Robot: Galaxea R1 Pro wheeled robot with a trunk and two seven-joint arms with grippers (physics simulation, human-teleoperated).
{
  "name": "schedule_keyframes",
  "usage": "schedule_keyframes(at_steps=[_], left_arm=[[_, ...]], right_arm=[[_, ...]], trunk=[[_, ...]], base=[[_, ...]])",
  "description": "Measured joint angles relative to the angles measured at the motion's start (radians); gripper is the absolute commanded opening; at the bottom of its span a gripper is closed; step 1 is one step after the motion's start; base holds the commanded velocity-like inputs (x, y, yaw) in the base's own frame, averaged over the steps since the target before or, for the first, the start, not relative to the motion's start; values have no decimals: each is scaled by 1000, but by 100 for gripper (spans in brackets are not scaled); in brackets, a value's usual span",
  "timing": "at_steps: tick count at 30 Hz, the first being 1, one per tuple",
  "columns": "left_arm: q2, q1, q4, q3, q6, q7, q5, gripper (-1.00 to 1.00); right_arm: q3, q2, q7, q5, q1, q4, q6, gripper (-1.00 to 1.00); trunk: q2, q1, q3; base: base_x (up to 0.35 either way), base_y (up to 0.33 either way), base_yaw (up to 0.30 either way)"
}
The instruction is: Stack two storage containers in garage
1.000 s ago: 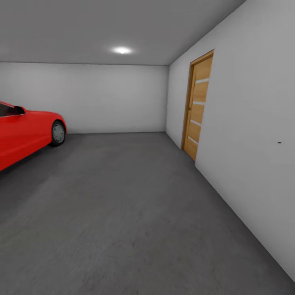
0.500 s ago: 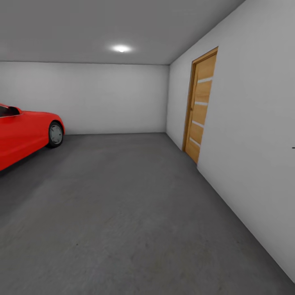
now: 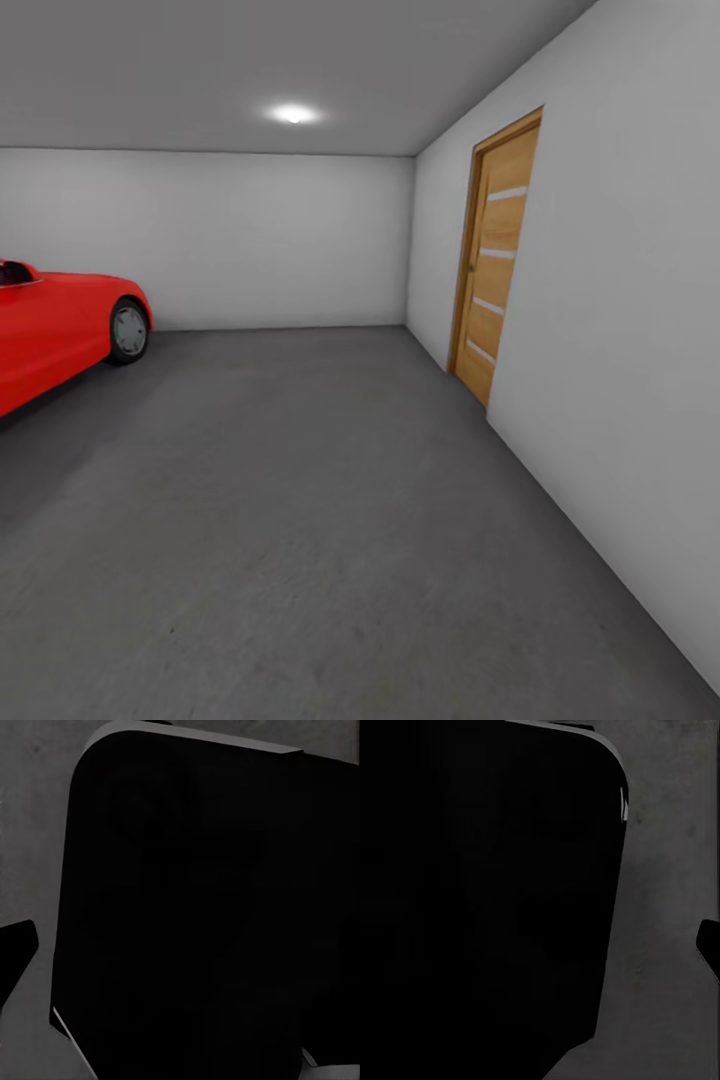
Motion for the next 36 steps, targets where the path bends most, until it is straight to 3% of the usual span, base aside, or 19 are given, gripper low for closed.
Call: schedule_keyframes(at_steps=[36], left_arm=[[0, 0, 0, 0, 5, 2, -1, 100]], right_arm=[[0, 0, 0, 2, 0, 0, 0, 100]], trunk=[[0, 0, 0]], base=[[323, 0, 0]])
